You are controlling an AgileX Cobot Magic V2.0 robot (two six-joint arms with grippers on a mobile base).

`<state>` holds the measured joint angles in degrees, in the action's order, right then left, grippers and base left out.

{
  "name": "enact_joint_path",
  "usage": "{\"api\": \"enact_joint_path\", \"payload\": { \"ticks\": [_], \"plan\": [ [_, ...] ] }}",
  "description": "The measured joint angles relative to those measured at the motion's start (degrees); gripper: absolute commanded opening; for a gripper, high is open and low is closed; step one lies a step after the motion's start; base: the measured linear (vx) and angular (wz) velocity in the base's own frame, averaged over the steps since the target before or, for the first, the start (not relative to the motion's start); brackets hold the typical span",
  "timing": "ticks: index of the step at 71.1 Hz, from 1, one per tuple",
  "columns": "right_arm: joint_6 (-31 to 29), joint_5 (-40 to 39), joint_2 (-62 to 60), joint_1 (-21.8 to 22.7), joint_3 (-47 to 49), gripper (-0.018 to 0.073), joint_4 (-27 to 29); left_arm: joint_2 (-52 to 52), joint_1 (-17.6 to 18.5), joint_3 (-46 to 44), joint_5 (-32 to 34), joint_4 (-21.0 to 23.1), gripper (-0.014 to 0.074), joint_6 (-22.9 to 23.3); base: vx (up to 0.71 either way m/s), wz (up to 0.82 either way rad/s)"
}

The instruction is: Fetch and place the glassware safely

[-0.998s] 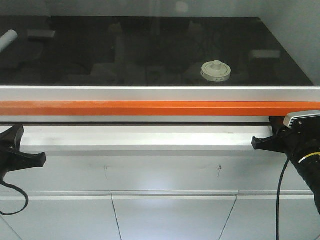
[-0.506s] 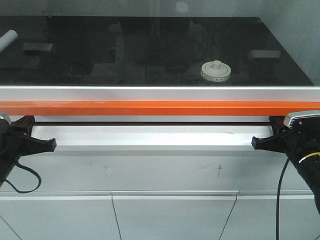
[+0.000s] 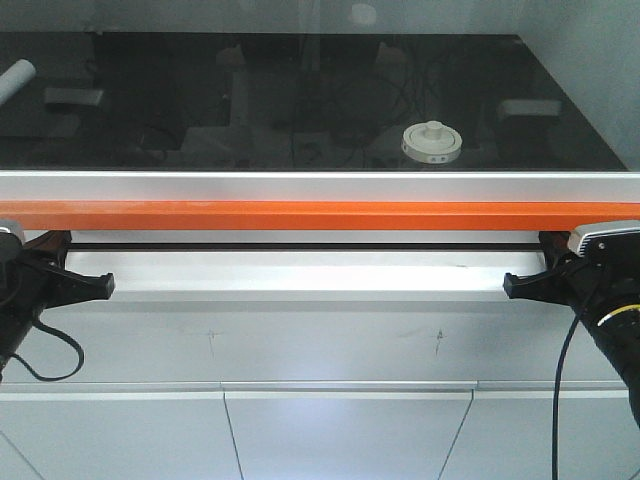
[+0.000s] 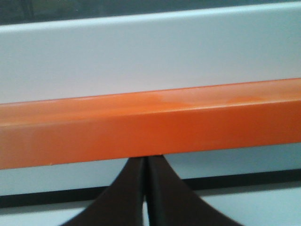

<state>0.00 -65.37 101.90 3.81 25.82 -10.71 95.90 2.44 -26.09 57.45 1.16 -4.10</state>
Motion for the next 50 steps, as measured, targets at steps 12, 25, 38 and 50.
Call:
{"api": "enact_joint_path", "payload": {
  "ticks": [12,25,38,50],
  "plan": [
    [0.00,0.22,-0.36,0.00,0.00,-0.0001,0.00,0.00,0.00,0.00,0.05,0.00,-0.0007,0.00,0.00,0.00],
    [0.00,2.02,-1.85,0.00,0.10,-0.0001,0.00,-0.99,0.00,0.00,-0.87,0.00,-0.0007,0.00,0.00,0.00],
    [0.00,3.26,-3.34,0.00,0.10,-0.0001,0.00,-2.81,0.00,-0.04,-2.83,0.00,-0.0007,0.00,0.00,0.00],
    [0.00,3.45,-4.46,0.00,0.10,-0.0001,0.00,-4.80,0.00,-2.08,-7.78,-0.08,-0.0007,0.00,0.00,0.00]
  ]
}}
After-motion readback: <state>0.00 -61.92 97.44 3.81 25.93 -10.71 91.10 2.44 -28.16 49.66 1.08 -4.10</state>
